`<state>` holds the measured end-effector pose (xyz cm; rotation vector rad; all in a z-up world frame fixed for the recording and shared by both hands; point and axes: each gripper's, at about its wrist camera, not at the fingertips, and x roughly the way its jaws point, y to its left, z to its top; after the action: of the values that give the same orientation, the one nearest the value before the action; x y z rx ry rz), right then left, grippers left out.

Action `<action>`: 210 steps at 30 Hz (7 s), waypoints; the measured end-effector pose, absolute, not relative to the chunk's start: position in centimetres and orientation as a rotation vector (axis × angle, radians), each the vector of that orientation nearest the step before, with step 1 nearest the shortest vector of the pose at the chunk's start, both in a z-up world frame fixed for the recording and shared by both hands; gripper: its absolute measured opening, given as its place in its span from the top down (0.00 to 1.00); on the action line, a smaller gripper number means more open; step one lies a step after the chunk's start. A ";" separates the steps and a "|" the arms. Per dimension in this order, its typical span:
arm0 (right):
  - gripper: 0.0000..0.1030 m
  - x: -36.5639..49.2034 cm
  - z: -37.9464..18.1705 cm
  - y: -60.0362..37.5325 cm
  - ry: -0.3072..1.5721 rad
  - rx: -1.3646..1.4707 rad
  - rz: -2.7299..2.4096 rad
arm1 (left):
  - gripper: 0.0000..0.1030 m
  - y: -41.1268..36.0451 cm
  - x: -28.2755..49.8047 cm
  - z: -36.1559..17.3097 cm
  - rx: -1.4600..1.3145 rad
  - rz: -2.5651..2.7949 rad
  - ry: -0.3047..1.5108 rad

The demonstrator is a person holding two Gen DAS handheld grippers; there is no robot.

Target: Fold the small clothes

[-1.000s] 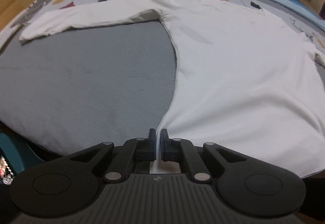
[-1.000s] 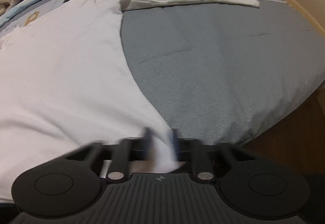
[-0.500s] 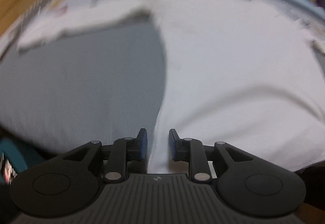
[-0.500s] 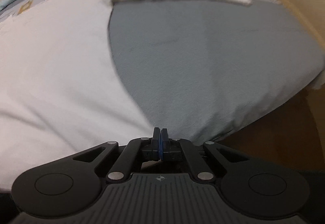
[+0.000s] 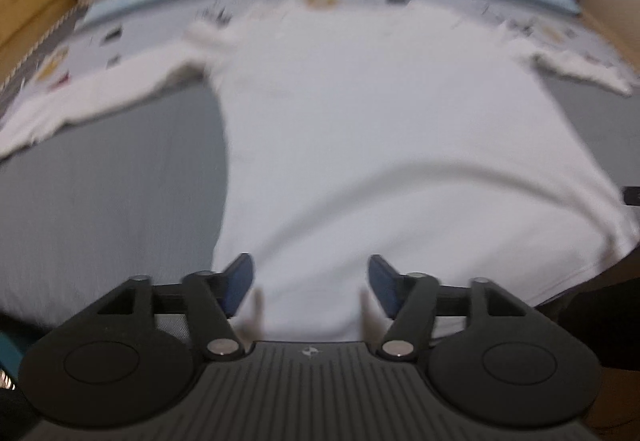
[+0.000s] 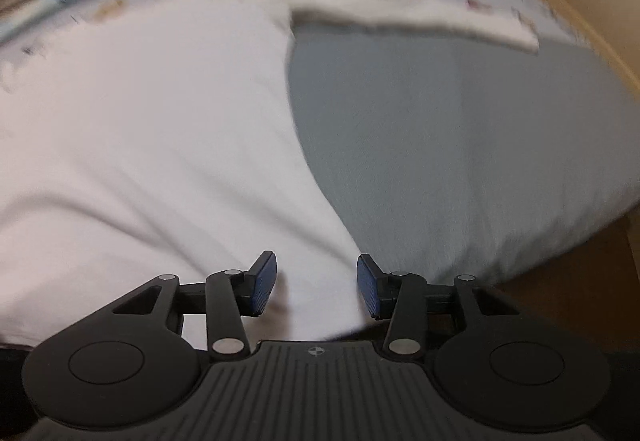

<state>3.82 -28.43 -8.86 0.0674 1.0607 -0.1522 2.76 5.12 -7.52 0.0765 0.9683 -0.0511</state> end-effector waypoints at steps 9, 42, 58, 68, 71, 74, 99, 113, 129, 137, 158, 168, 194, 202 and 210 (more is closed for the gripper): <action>0.52 1.2 -0.2 -22.7 0.800 -0.029 0.010 | 0.00 1.2 -1.1 2.5 0.031 -0.172 0.713; 0.10 -0.5 0.8 -17.8 0.622 0.003 0.013 | 0.00 0.8 -1.3 -1.0 0.002 -0.046 0.623; 0.08 1.6 -0.3 -16.1 0.659 0.062 0.034 | 0.00 3.0 2.1 4.5 0.024 -0.110 0.501; 0.08 1.6 0.3 -16.8 0.569 0.068 -0.016 | 0.29 3.9 14.8 6.6 0.099 -0.169 0.396; 0.08 1.1 0.8 -17.0 0.520 0.036 -0.036 | 0.36 5.6 16.7 4.3 0.088 -0.166 0.375; 0.08 1.0 1.5 -17.5 0.501 0.028 -0.024 | 0.59 8.0 19.1 1.1 0.011 -0.100 0.554; 0.08 23.7 3.7 -8.2 0.427 0.015 0.245 | 0.65 30.9 26.2 -1.1 -0.364 0.341 0.682; 0.32 27.6 -0.3 -8.5 0.501 -0.063 0.312 | 0.65 45.4 25.6 -5.5 -0.730 0.608 0.728; 0.71 29.7 -2.6 -8.5 0.557 -0.068 0.312 | 0.65 52.6 22.5 -10.2 -0.986 0.869 0.750; 0.71 30.1 -2.6 -9.1 0.594 -0.039 0.275 | 0.97 46.4 25.9 -3.9 -0.728 0.731 0.621; 0.63 28.1 -0.8 -16.5 0.752 0.269 0.002 | 0.73 19.8 29.1 -2.1 -0.554 0.207 0.854; 0.67 31.6 -7.2 -19.5 0.941 0.544 -0.083 | 0.73 24.3 31.7 -4.1 -0.540 0.365 0.882; 1.00 32.7 -1.4 -19.7 0.561 0.257 0.105 | 0.73 26.2 36.4 -5.0 -0.529 0.406 0.870; 1.00 34.8 -5.1 -26.0 0.770 0.305 -0.155 | 0.73 24.1 37.4 -6.5 -0.522 0.288 0.941; 1.00 34.6 -5.8 -26.4 0.836 0.278 -0.215 | 0.73 23.0 37.8 -8.2 -0.560 0.244 0.997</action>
<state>34.58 -26.40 -5.76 0.2775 0.8359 -0.2146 37.76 23.01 -8.24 -0.5604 0.9969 0.2435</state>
